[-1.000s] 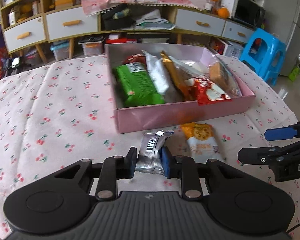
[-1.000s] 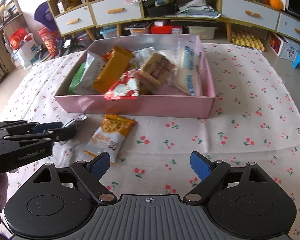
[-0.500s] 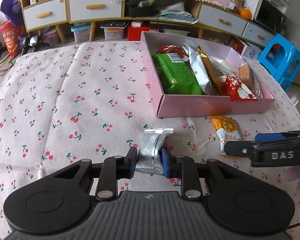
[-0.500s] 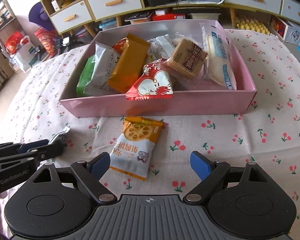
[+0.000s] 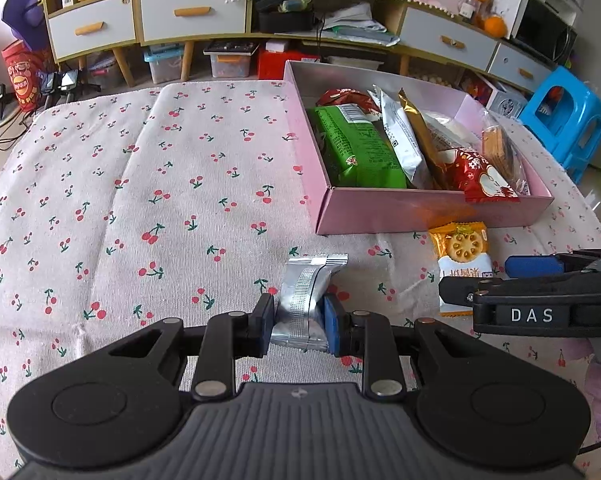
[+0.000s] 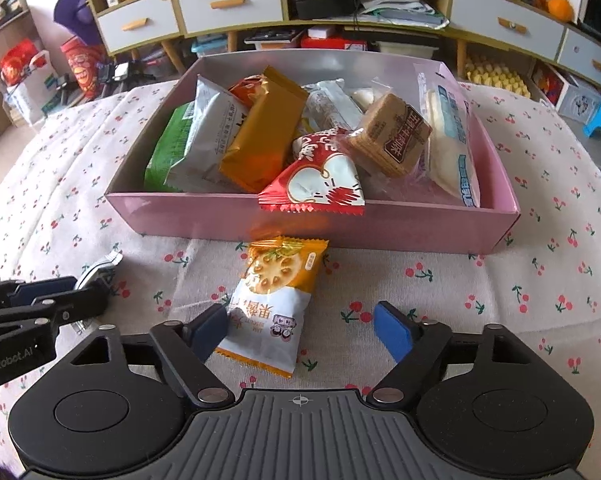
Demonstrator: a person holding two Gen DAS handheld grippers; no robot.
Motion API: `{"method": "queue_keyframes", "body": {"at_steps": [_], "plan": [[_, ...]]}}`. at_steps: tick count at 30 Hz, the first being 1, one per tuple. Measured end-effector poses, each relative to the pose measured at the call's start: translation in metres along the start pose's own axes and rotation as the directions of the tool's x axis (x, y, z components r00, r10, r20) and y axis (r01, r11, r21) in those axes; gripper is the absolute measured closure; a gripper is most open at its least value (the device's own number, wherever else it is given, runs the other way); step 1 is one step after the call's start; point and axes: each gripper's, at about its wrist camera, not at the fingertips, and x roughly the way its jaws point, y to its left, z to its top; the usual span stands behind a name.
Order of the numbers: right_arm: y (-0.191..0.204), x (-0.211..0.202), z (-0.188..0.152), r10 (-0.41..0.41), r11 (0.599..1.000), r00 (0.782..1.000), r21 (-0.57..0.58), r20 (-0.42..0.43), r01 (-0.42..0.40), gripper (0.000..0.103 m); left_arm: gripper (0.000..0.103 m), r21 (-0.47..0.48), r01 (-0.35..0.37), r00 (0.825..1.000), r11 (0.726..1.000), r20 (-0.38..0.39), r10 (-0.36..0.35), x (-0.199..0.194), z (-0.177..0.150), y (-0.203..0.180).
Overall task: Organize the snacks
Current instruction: 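Grasp the silver packet with the left tool while the right tool grasps the lotus-biscuit packet, then carry both packets over the pink box and open both tools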
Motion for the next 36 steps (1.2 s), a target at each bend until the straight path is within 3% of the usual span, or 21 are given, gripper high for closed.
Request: {"method": "queue_keyframes", "body": {"at_steps": [5, 8, 27, 36], "plan": [[0.006, -0.005, 0.0, 0.026, 0.999, 1.0, -0.036, 0.003, -0.026, 0.054, 0.079, 0.0, -0.003, 1.0, 1.0, 0.001, 0.003, 0.0, 0.0, 0.0], [0.01, -0.006, 0.0, 0.045, 0.998, 0.999, -0.048, 0.001, -0.045, 0.064, 0.079, 0.0, -0.003, 1.0, 1.0, 0.001, 0.003, 0.0, 0.0, 0.0], [-0.024, -0.019, 0.004, 0.143, 0.983, 0.988, 0.126, -0.055, -0.136, 0.08, 0.079, -0.029, 0.015, 1.0, 0.999, 0.014, -0.015, -0.008, 0.006, 0.002], [-0.031, -0.027, 0.007, 0.163, 0.978, 0.985, 0.141, -0.048, -0.155, 0.088, 0.079, -0.031, 0.023, 1.0, 0.999, 0.005, -0.023, -0.008, 0.006, -0.003]]}}
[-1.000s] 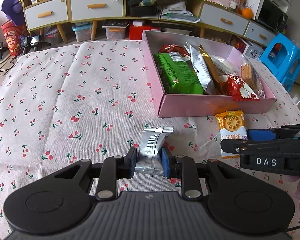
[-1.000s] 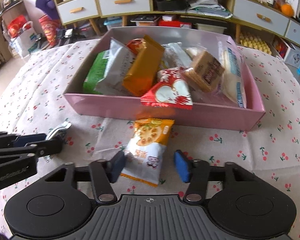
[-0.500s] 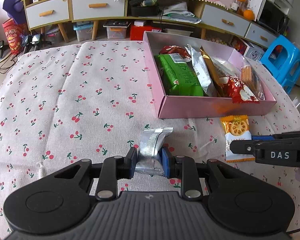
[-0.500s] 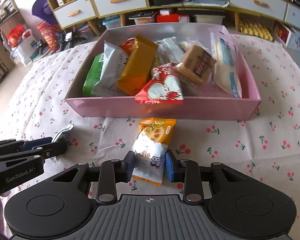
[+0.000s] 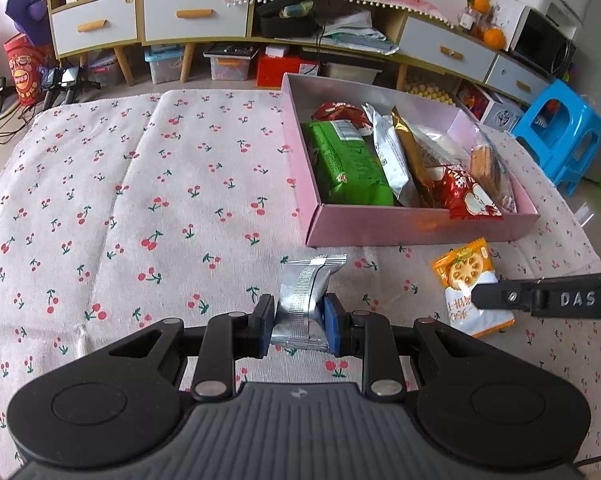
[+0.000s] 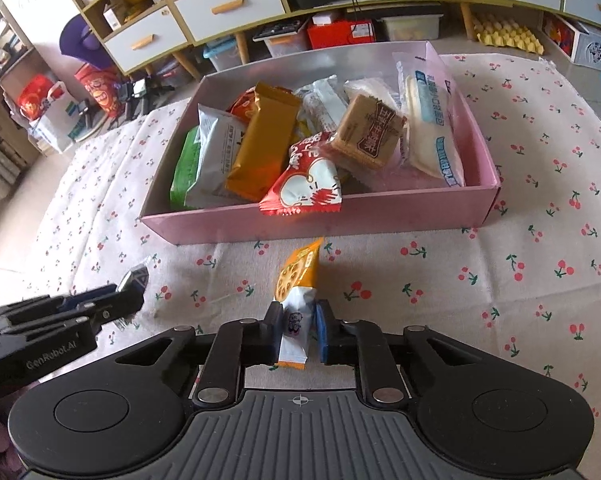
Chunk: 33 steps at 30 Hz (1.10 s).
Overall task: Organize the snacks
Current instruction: 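Carry both packets over the pink box and open both tools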
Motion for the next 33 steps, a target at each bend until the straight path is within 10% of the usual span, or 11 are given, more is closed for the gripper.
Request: {"method": "queue_keyframes", "body": {"at_steps": [33], "plan": [[-0.022, -0.058, 0.049, 0.125, 0.975, 0.974, 0.156, 0.19, -0.156, 0.094, 0.079, -0.036, 0.072, 0.986, 0.997, 0.15, -0.066, -0.016, 0.052, -0.011]]}}
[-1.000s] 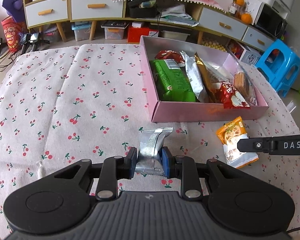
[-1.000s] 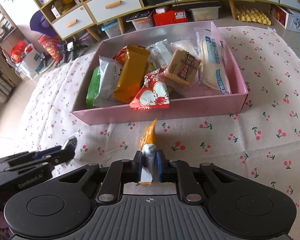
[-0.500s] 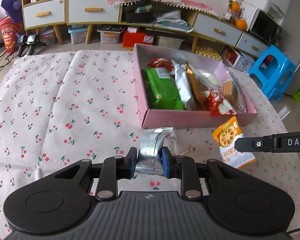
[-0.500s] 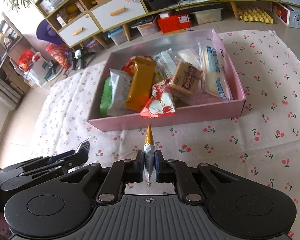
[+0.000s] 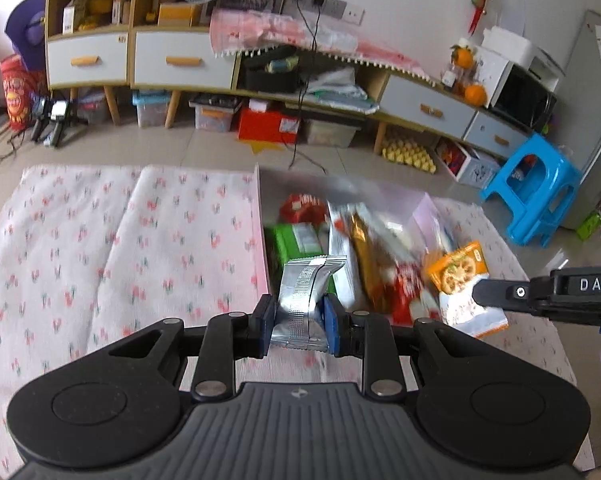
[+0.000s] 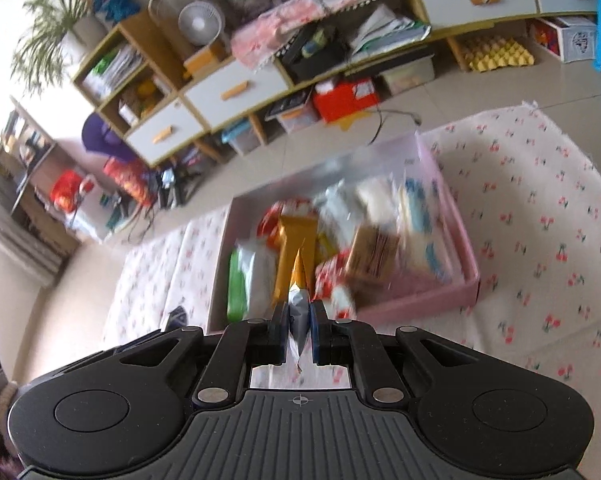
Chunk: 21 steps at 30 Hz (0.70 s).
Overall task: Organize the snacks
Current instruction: 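Carry both packets over the pink box and open both tools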
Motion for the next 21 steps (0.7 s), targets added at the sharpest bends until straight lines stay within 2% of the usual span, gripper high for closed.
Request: {"method": "queue_keyframes", "body": {"at_steps": [6, 11, 18, 21], "plan": [[-0.015, 0.021, 0.017, 0.018, 0.997, 0.998, 0.073, 0.054, -0.022, 0.094, 0.079, 0.032, -0.043, 0.999, 0.999, 0.006, 0.042, 0.035, 0.026, -0.003], [-0.019, 0.033, 0.027, 0.011, 0.997, 0.996, 0.072, 0.085, -0.017, 0.094, 0.079, 0.019, -0.066, 0.998, 0.998, 0.001, 0.066, 0.066, 0.045, -0.004], [-0.02, 0.051, 0.032, 0.006, 0.998, 0.996, 0.065, 0.09, -0.012, 0.093, 0.078, 0.024, -0.116, 0.993, 0.993, 0.006, 0.116, 0.083, 0.05, -0.003], [-0.019, 0.055, 0.032, -0.005, 0.998, 0.996, 0.062, 0.087, 0.0, 0.086, 0.076, 0.034, -0.12, 0.993, 0.992, 0.015, 0.119, 0.085, 0.05, -0.003]]}}
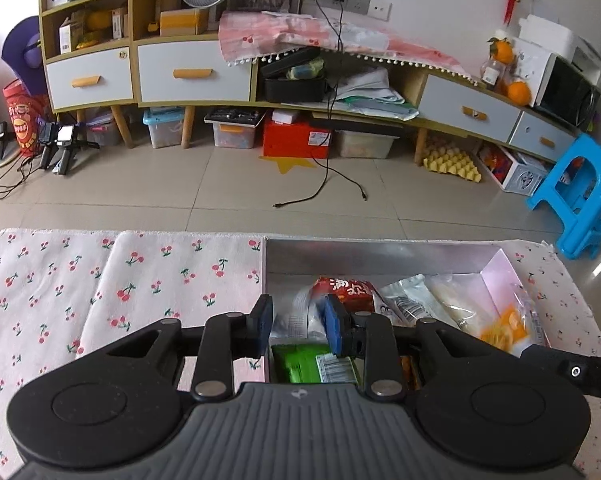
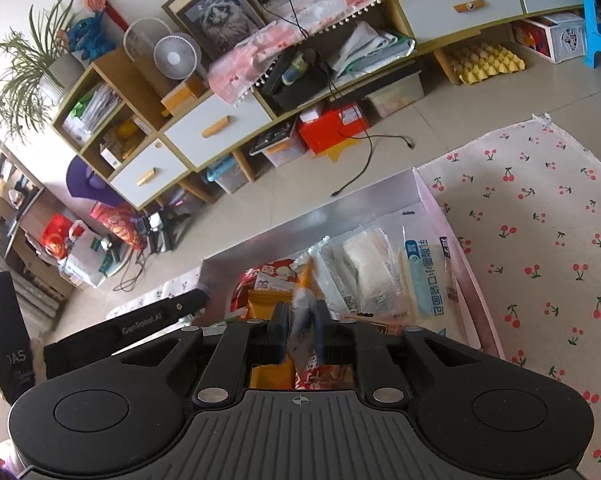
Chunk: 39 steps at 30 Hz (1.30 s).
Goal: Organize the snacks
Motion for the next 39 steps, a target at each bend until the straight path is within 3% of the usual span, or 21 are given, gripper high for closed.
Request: {"method": "queue_keyframes", "body": {"at_steps": [1, 3, 7, 10, 13, 19, 25, 39], "plan": [[0.0, 0.0, 0.0, -0.004, 1.0, 1.0, -0.003, 0.004, 0.004, 0.085, 0.074, 0.001, -0.004, 1.0, 1.0, 0.007, 0.004, -0.001, -0.001, 0.0], [0.0, 0.001, 0.0, -0.001, 1.0, 1.0, -0.004, 0.001, 0.001, 0.083, 0.056, 0.001, -0.021, 1.0, 1.0, 0.017, 0.021, -0.003, -0.003, 0.0], [0.0, -0.003, 0.0, -0.003, 1.0, 1.0, 0.004, 0.007, 0.003, 0.063, 0.05, 0.008, -0.026, 0.999, 1.0, 0.023, 0.025, -0.009, -0.004, 0.0], [0.003, -0.007, -0.001, -0.017, 1.0, 1.0, -0.003, 0.021, 0.018, 0.047, 0.039, 0.016, -0.03, 0.999, 0.999, 0.027, 0.029, -0.013, -0.004, 0.0], [0.005, -0.015, -0.001, -0.011, 1.0, 1.0, -0.007, 0.023, 0.011, 0.046, 0.035, 0.021, -0.028, 0.999, 0.999, 0.025, 0.028, -0.021, -0.004, 0.0], [0.006, -0.038, -0.004, -0.018, 1.0, 0.999, -0.008, 0.047, 0.018, 0.032, 0.018, 0.021, -0.021, 1.0, 1.0, 0.02, 0.021, -0.042, -0.012, 0.001], [0.001, -0.058, -0.009, -0.06, 0.998, 0.997, 0.0, 0.046, 0.06, 0.017, 0.011, -0.004, -0.019, 1.0, 1.0, -0.006, 0.019, -0.062, -0.026, 0.002], [-0.015, -0.094, -0.038, -0.179, 0.981, 0.984, -0.079, -0.024, 0.176, 0.014, 0.003, -0.092, -0.033, 0.996, 0.995, -0.088, 0.025, -0.099, -0.062, 0.004]]}}
